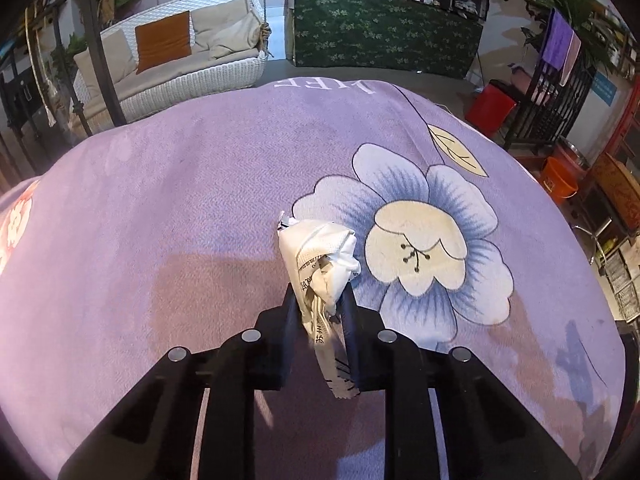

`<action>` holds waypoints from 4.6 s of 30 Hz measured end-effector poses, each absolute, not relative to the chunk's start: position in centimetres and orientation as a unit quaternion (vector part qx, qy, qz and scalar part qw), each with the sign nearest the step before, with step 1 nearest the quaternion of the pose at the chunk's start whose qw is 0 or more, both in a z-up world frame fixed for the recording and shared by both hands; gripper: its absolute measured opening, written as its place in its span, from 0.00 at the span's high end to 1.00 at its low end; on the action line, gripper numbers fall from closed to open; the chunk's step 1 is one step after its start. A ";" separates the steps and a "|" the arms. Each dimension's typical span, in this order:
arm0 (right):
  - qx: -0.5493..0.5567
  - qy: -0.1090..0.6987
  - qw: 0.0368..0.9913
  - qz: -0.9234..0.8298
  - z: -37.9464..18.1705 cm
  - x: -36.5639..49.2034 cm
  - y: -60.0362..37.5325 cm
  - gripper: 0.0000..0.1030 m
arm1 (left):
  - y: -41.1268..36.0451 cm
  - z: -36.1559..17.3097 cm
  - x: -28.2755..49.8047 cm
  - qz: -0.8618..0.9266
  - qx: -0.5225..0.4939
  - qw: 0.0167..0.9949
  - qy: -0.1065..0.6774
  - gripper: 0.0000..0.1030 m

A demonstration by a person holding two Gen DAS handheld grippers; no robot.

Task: Collect trash
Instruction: 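Grasp the red-wrapped tissue bundle with the right tool while the left tool grasps white tissue, then carry the tissue bundle over the black bin with the right tool, then release the tissue bundle into the bin with the right tool while the left tool carries tissue over, then lower the white tissue into the black bin and open the left tool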

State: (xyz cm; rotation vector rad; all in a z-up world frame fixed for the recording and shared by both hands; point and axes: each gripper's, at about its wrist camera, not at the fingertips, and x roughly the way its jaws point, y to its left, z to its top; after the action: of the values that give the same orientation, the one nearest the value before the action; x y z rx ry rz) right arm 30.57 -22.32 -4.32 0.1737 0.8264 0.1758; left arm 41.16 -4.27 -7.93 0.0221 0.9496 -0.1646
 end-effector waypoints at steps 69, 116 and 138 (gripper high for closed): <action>0.219 0.445 0.854 -0.157 -14.3 14.3 -40.7 0.74 | -16.6 -2.0 14.5 -0.345 0.024 0.883 0.317 0.82; 0.197 0.310 0.883 -0.291 -7.8 6.4 -46.2 0.10 | -30.6 -8.6 14.7 -0.445 0.095 0.781 0.428 0.59; 0.168 0.288 0.904 -0.269 -5.9 7.0 -41.3 0.05 | -20.2 -2.8 11.8 -0.375 0.075 0.874 0.298 0.06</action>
State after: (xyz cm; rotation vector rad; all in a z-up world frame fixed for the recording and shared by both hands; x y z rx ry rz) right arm 7.02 -41.34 -5.92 0.3466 0.5954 -0.5568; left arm 11.78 -20.25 -2.84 0.1571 0.6220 -0.7840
